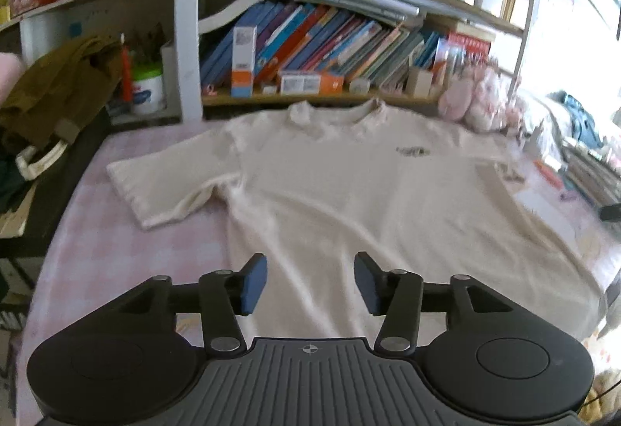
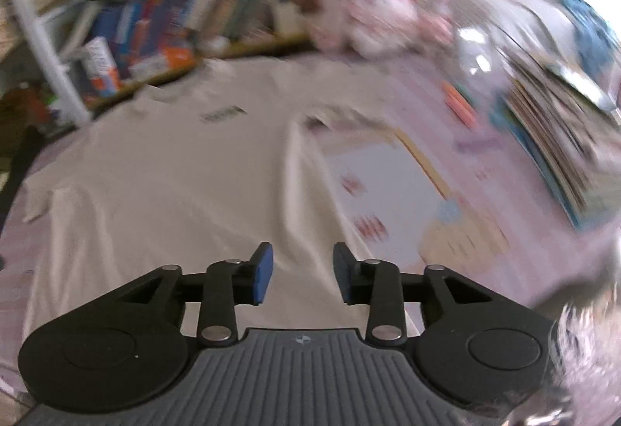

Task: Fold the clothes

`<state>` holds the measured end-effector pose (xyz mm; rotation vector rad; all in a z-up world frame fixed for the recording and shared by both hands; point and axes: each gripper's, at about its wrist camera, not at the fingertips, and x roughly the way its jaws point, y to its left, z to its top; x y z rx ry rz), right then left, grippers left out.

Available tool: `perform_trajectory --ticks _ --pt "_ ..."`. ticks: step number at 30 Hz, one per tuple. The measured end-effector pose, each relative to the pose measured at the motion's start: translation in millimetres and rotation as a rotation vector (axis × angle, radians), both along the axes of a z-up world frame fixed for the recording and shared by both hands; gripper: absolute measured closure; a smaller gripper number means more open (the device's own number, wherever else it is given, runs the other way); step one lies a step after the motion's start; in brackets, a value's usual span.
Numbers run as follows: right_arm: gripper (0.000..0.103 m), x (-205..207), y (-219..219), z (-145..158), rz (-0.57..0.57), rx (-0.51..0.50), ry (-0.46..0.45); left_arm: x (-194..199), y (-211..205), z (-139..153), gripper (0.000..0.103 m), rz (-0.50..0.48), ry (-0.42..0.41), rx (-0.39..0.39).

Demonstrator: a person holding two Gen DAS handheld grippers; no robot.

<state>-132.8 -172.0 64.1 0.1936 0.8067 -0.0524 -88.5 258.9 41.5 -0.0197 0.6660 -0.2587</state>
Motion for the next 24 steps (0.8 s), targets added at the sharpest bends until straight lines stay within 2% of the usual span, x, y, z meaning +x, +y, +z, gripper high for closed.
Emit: perform_trajectory --ticks 5,9,15,24 --pt "0.058 59.8 19.2 10.6 0.121 0.004 -0.049 26.7 -20.9 5.1 0.041 0.016 -0.023 0.007" --pt "0.052 109.8 32.6 6.4 0.222 -0.021 -0.068 50.2 -41.8 6.0 0.037 0.045 -0.020 0.035" --pt "0.041 171.8 42.3 -16.0 0.337 -0.056 -0.064 83.2 -70.6 -3.8 0.027 0.115 0.036 0.058" --pt "0.040 238.1 44.2 -62.2 0.448 -0.044 -0.008 134.9 -105.6 -29.9 0.024 0.176 0.138 0.043"
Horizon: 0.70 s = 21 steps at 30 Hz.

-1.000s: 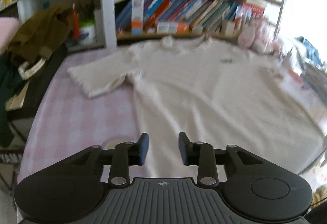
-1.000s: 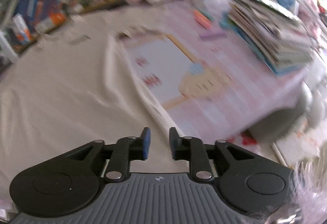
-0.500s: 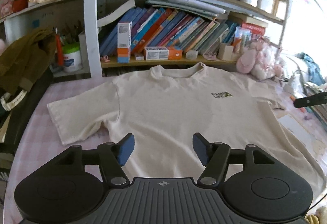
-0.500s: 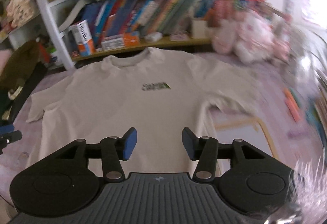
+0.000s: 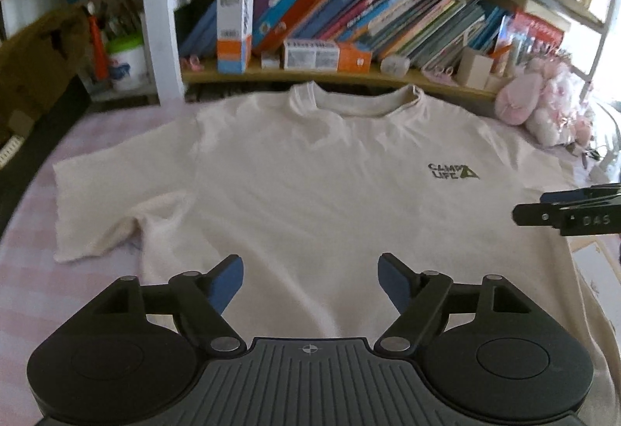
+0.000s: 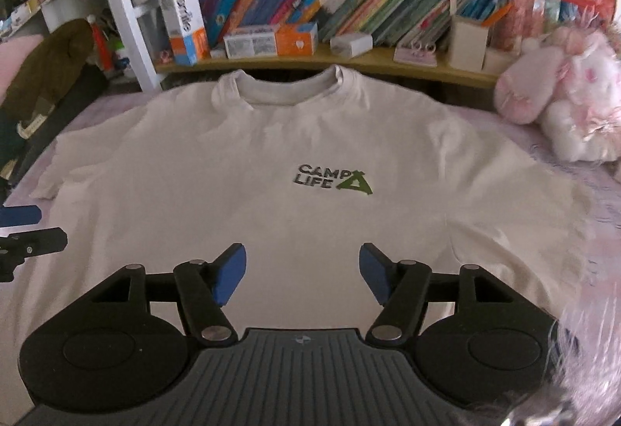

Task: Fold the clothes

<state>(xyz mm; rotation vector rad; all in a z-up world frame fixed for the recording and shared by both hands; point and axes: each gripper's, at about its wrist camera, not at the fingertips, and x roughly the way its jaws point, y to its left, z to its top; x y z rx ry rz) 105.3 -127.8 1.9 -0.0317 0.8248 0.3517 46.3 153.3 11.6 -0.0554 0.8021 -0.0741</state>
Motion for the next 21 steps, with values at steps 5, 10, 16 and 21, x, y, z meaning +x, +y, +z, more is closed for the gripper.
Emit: perform_trajectory --ticks 5,10,16,21 --pt "0.041 32.7 -27.6 -26.3 -0.084 -0.009 0.028 24.0 -13.4 -19.4 0.024 0.006 0.064 0.013" --pt "0.050 45.5 -83.7 -39.7 -0.161 0.049 0.069 29.9 -17.4 -29.7 0.024 0.004 0.106 0.065" --pt "0.059 51.2 -129.6 -34.6 -0.268 0.121 0.099 35.7 -11.4 -34.4 0.024 0.023 0.133 0.102" --pt "0.050 40.0 -115.2 -15.0 -0.300 0.043 0.037 50.8 -9.5 -26.9 0.024 0.011 0.107 0.134"
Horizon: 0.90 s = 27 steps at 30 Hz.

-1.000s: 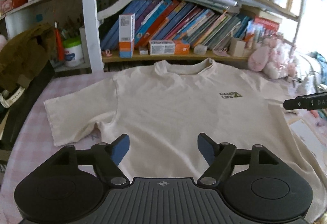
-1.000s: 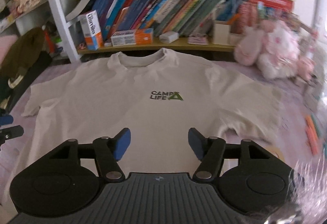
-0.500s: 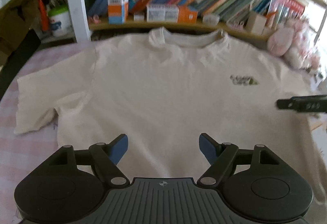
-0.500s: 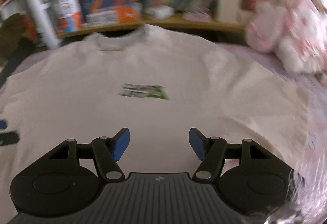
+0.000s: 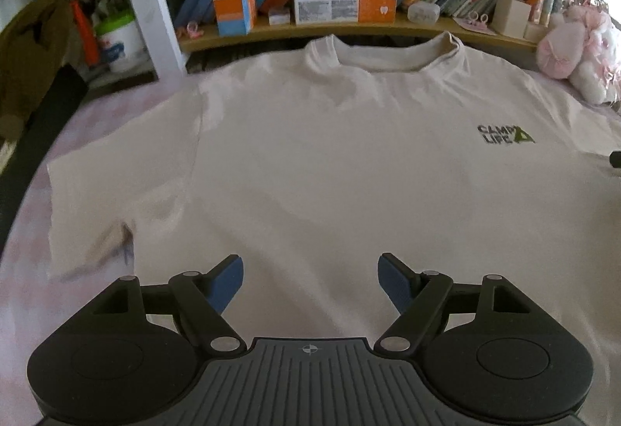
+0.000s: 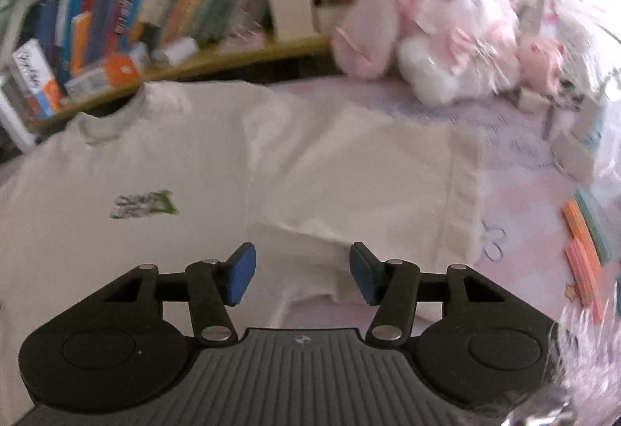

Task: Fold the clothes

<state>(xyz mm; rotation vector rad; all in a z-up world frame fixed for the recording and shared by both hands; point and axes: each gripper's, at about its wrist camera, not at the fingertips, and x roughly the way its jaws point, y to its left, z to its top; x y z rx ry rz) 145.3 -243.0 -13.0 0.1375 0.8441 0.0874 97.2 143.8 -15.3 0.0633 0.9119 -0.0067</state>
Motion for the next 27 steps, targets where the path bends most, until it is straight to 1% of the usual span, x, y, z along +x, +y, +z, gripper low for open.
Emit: perform_trajectory --ticks 1,3,6,10,12,13,14,15,16,17,18,19,20,21,23,25,27 --pt "0.050 -3.0 5.4 3.4 0.020 0.017 -0.010 6.0 -0.1 1.4 0.024 -0.004 -0.009 0.005" --pt "0.046 -6.7 20.4 4.8 0.068 0.011 -0.030 18.1 -0.2 4.1 0.024 -0.013 -0.027 0.016" --pt "0.043 -12.1 51.0 -2.1 0.140 -0.080 -0.068 39.8 -2.8 5.2 0.024 -0.025 -0.051 0.016" --pt "0.042 -15.4 77.7 -21.2 0.203 -0.184 -0.073 70.9 -13.2 2.4 0.024 -0.045 -0.067 0.023" --pt "0.040 -14.0 86.2 -30.7 0.223 -0.228 -0.068 83.1 -20.4 1.8 0.024 -0.061 -0.089 0.012" --pt "0.039 -14.7 87.4 -32.8 0.225 -0.237 -0.073 88.7 -23.5 2.6 0.025 -0.062 -0.106 -0.002" --pt "0.034 -16.4 88.1 -33.4 0.224 -0.243 -0.082 94.2 -26.5 3.3 0.025 -0.063 -0.123 -0.017" --pt "0.031 -18.1 88.7 -34.0 0.224 -0.250 -0.091 99.8 -29.5 4.1 0.025 -0.064 -0.140 -0.032" --pt "0.030 -19.6 88.1 -34.9 0.227 -0.253 -0.097 106.2 -32.9 4.5 0.028 -0.070 -0.155 -0.050" --pt "0.029 -20.1 86.8 -35.9 0.228 -0.247 -0.100 113.0 -37.1 4.2 0.038 -0.081 -0.165 -0.061" --pt "0.029 -19.2 84.2 -36.4 0.227 -0.233 -0.099 119.8 -41.4 3.8 0.045 -0.092 -0.174 -0.072" --pt "0.028 -18.6 81.9 -36.8 0.226 -0.221 -0.097 128.2 -46.4 2.2 0.057 -0.101 -0.169 -0.071" --pt "0.028 -18.3 81.0 -36.8 0.228 -0.217 -0.097 136.7 -51.4 0.5 0.063 -0.109 -0.162 -0.069" --pt "0.028 -18.0 80.2 -36.8 0.230 -0.212 -0.097 145.3 -55.5 -0.9 0.065 -0.117 -0.162 -0.066" --pt "0.028 -17.5 79.2 -36.4 0.232 -0.206 -0.096 162.9 -63.4 -3.6 0.074 -0.127 -0.168 -0.072" --pt "0.027 -17.1 78.6 -36.4 0.225 -0.196 -0.093 180.5 -70.0 -6.1 0.079 -0.138 -0.162 -0.118" --pt "0.027 -17.1 78.8 -37.0 0.220 -0.187 -0.092 197.3 -82.1 -10.9 0.083 -0.174 -0.145 -0.141"
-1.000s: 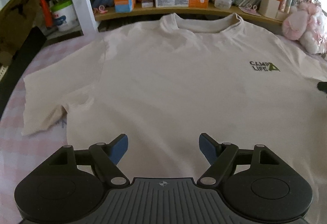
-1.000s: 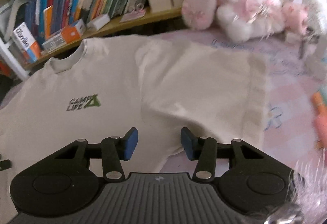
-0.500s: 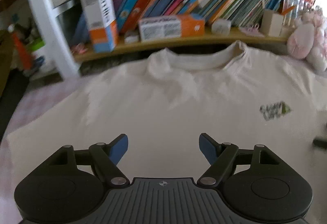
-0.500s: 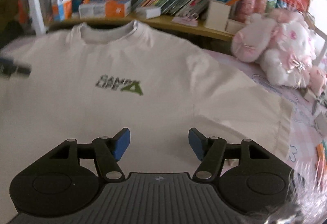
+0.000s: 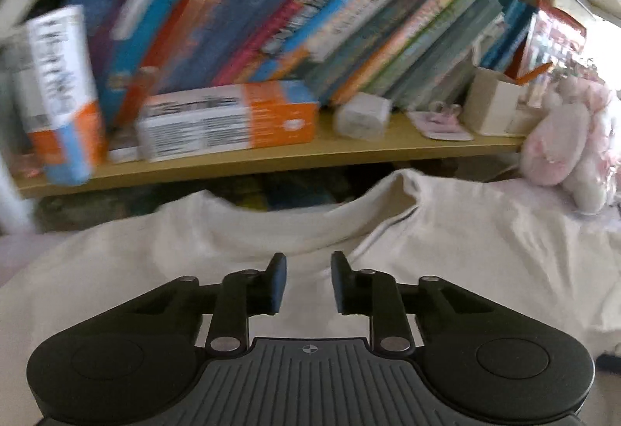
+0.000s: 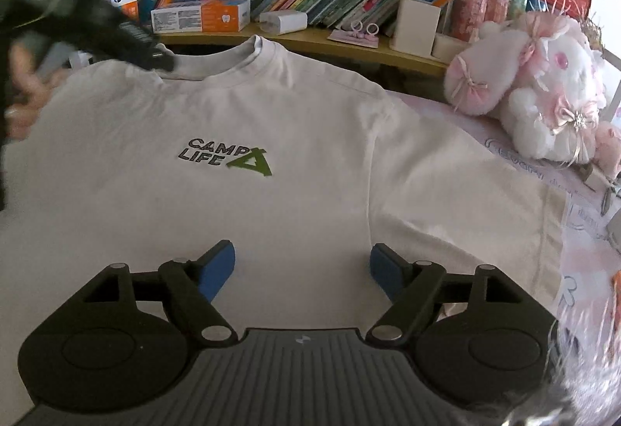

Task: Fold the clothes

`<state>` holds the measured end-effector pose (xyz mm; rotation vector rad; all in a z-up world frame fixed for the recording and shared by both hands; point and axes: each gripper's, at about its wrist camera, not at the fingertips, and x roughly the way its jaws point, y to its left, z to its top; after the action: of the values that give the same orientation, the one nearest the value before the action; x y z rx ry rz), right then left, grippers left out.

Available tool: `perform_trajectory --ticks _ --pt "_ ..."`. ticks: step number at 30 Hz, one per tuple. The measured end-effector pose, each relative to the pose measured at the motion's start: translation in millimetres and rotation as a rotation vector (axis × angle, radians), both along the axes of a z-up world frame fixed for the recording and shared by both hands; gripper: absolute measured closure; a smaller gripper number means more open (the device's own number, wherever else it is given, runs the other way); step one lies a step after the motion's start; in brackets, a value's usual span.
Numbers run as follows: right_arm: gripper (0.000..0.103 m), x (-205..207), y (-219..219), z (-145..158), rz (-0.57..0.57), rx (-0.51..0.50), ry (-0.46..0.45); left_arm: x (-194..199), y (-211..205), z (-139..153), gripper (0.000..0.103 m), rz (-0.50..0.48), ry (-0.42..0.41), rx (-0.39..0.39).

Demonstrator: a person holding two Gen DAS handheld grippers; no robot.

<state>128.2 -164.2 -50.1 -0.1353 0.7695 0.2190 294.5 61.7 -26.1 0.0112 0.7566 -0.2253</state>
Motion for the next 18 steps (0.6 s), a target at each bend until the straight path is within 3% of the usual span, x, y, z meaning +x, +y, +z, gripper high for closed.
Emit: perform_trajectory --ticks 3,5,9,11,15,18 --pt "0.026 0.5 0.8 -0.2 -0.001 0.006 0.003 28.8 -21.6 -13.3 0.087 -0.054 0.047 0.017" --pt "0.025 0.3 0.4 -0.2 -0.001 0.012 0.006 50.9 -25.4 -19.7 0.087 -0.013 0.062 0.004" --pt "0.025 -0.3 -0.1 0.2 -0.001 0.019 0.009 91.3 -10.7 -20.5 0.083 0.126 0.106 -0.115" --pt "0.025 -0.2 -0.9 -0.1 0.000 0.023 0.009 103.5 -4.7 -19.7 0.083 0.140 0.144 -0.145" --pt "0.024 -0.2 -2.1 -1.0 0.005 0.029 0.006 92.5 9.9 -8.5 0.073 0.102 0.132 -0.128" --pt "0.023 -0.1 -2.6 -1.6 0.007 0.033 0.003 65.7 22.6 -2.8 0.073 0.056 0.112 -0.070"
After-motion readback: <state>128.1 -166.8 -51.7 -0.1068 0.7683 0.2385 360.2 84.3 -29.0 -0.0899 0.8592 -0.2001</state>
